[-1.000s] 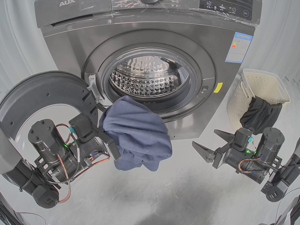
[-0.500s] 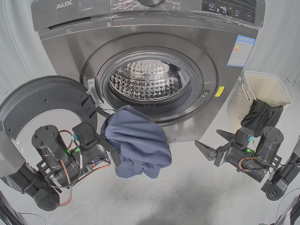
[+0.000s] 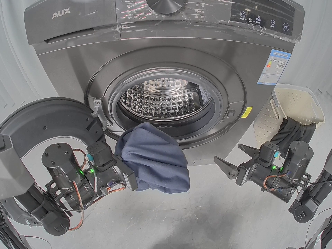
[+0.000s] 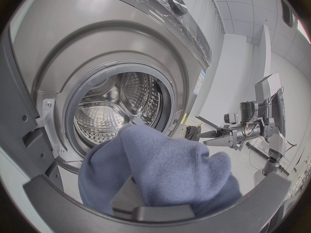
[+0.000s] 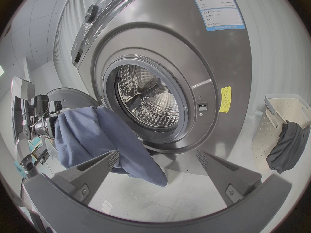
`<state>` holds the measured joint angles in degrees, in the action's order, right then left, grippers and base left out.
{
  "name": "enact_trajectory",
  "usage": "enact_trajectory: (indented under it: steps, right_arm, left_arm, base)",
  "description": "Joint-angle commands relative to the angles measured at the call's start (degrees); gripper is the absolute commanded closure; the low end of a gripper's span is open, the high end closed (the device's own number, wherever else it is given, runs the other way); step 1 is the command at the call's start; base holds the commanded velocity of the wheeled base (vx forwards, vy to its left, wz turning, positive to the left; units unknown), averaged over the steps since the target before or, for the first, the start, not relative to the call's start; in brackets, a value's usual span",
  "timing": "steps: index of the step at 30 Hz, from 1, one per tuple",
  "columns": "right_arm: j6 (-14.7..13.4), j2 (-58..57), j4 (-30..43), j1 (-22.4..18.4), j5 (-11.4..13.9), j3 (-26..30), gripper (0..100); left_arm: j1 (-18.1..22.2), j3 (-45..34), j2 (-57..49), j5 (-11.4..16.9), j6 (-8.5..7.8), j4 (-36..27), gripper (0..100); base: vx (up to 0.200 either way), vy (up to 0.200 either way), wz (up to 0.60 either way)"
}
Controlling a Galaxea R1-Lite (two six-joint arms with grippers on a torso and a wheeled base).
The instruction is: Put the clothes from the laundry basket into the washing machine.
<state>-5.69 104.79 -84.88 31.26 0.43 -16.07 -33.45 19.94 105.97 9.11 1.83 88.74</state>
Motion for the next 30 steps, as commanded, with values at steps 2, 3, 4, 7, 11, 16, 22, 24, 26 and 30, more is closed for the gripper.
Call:
enact_trajectory:
  steps: [2,3,4,7,11,16,22,24,26,30]
  right_arm:
    - [-0.02,0.15,-0.02,0.12,0.01,-0.02,0]
    - [-0.02,0.15,-0.02,0.12,0.01,-0.02,0]
    - [-0.02,0.15,-0.02,0.12,0.01,-0.02,0]
    - [-0.02,0.15,-0.02,0.65,-0.08,0.07,0]
    - [-0.02,0.15,-0.02,1.35,-0.08,-0.02,0]
    - [-0.11,0.06,-0.02,1.35,-0.08,0.07,0]
    - [-0.11,-0.11,-0.02,1.7,-0.16,0.86,0]
    - [-0.11,-0.29,-0.02,1.88,-0.16,0.95,0]
    - [-0.11,-0.38,-0.02,1.88,-0.16,0.86,0]
    - [-0.11,-0.38,-0.02,1.97,-0.16,0.86,0]
  left_arm:
    - [-0.56,-0.08,0.55,-0.05,0.02,0.12,100]
    - [-0.65,-0.08,0.55,-0.05,0.02,0.12,100]
    - [-0.83,-0.08,0.55,-0.05,0.02,0.03,100]
    - [-0.83,-0.34,0.64,0.03,0.11,0.03,100]
    - [-0.83,-0.61,0.73,0.03,0.11,0.03,100]
    - [-0.83,-0.43,0.99,-0.05,0.19,0.12,100]
    - [-0.83,-0.61,1.61,-0.05,0.19,0.12,100]
    - [-0.83,-0.61,1.52,-0.05,0.19,0.12,100]
    - [-0.83,-0.43,1.52,-0.05,0.19,0.12,100]
    - [-1.44,-0.61,1.61,-0.14,0.19,0.12,100]
  base:
    - [0.0,0.0,0.0]
    - [0.0,0.0,0.0]
    - [0.0,0.0,0.0]
    - [0.0,0.0,0.0]
    - [0.15,0.0,0.0]
    - [0.12,0.0,0.0]
    - [0.0,0.0,0.0]
    - [0.0,0.0,0.0]
    - [0.0,0.0,0.0]
    - [0.0,0.0,0.0]
